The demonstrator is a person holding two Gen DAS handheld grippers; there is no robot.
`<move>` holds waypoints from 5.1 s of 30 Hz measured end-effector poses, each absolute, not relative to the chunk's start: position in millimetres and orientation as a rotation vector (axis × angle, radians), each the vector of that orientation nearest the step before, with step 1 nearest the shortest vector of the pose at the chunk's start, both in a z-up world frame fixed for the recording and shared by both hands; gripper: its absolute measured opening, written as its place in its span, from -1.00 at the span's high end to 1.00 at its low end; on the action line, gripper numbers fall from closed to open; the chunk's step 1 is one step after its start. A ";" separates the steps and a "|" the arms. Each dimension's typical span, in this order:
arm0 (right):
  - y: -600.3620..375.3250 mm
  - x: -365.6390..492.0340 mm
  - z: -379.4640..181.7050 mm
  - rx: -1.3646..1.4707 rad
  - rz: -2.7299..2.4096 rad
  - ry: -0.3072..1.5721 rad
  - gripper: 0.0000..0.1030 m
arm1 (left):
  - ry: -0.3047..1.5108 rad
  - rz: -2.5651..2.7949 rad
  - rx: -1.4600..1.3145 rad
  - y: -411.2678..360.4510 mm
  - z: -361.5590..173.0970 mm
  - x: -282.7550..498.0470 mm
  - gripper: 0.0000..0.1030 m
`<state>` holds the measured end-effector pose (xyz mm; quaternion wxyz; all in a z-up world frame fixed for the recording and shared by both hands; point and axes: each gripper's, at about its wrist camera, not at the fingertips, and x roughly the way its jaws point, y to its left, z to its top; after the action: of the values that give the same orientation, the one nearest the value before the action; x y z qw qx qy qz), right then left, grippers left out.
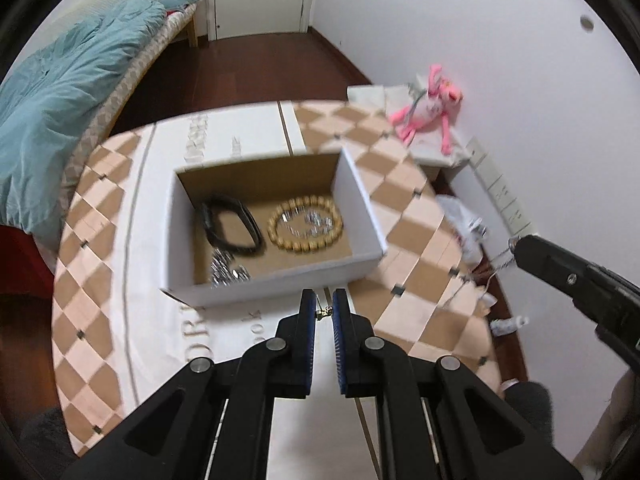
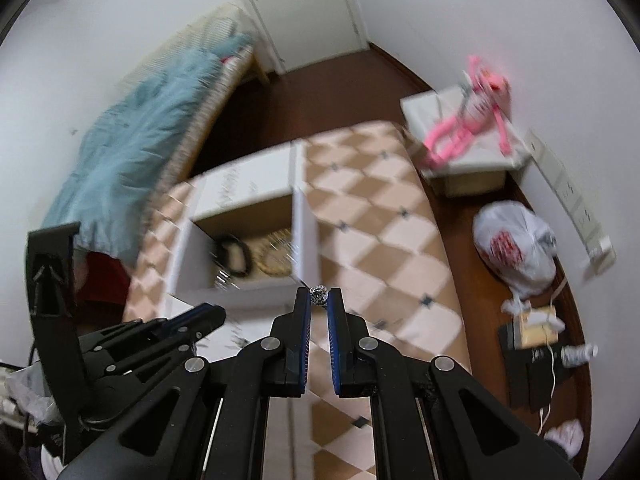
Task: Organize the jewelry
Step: 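Lower both held pieces into the white box and open both grippers, then lift both grippers up away from the box, then lower the right gripper onto a small black ring and close it, then grasp the other black ring with the left gripper while the right gripper holds its ring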
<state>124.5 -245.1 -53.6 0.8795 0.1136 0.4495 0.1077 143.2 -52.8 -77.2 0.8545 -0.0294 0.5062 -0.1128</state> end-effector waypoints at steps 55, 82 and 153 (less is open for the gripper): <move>-170.3 222.2 -132.9 -0.101 0.067 1.212 -0.93 | 1.124 0.104 -0.029 27.1 -107.5 196.7 -0.91; -192.2 124.1 -2.7 -0.039 0.010 0.904 -0.94 | 0.905 0.046 -0.032 4.5 4.9 107.9 -0.91; -227.3 122.6 -202.7 0.094 0.007 1.092 0.75 | 1.215 -0.049 0.020 -47.3 -199.8 143.0 0.25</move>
<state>122.6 -227.3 -202.7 0.8535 0.0449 0.5191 0.0035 143.0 -47.3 -199.8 0.8208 0.0095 0.5706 -0.0231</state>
